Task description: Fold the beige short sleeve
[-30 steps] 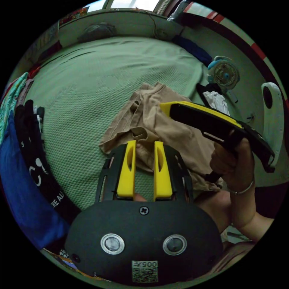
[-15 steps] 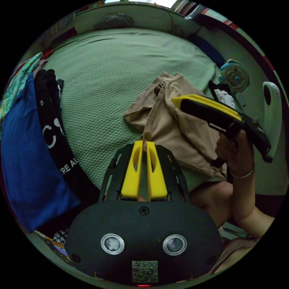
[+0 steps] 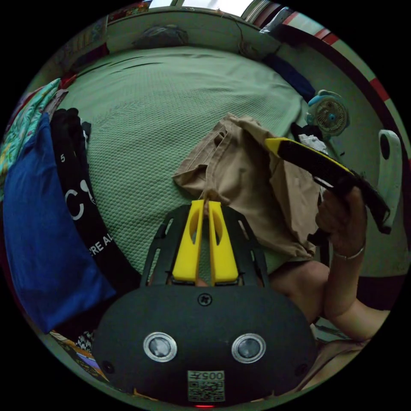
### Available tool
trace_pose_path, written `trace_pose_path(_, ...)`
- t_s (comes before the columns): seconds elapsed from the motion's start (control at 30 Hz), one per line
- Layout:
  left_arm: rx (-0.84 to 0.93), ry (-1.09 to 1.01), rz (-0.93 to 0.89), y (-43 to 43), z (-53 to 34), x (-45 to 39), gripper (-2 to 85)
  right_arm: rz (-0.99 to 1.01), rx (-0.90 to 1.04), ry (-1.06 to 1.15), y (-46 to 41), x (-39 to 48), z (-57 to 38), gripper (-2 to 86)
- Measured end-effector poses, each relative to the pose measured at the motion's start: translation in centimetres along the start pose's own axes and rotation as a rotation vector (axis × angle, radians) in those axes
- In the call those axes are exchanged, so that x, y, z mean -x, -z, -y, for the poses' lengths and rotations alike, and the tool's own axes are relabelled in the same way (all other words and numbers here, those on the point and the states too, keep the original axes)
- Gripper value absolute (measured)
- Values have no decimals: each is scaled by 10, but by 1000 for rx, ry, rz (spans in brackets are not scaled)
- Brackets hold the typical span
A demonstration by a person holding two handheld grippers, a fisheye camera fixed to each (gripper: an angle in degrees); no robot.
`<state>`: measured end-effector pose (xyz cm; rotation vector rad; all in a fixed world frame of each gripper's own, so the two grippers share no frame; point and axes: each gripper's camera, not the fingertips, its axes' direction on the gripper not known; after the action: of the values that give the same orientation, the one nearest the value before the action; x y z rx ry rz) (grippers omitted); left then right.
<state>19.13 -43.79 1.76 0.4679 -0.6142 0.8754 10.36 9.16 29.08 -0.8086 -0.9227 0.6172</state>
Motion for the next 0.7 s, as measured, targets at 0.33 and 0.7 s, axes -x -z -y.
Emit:
trace_pose_path(0.33, 7, 12, -9, -2, -9, 15, 27, 7, 222, 90, -61, 28, 17, 19)
trace_pose_path(0.7, -4, -17, -37, 2, -13, 18, 28, -1, 228, 28, -72, 11, 39, 121)
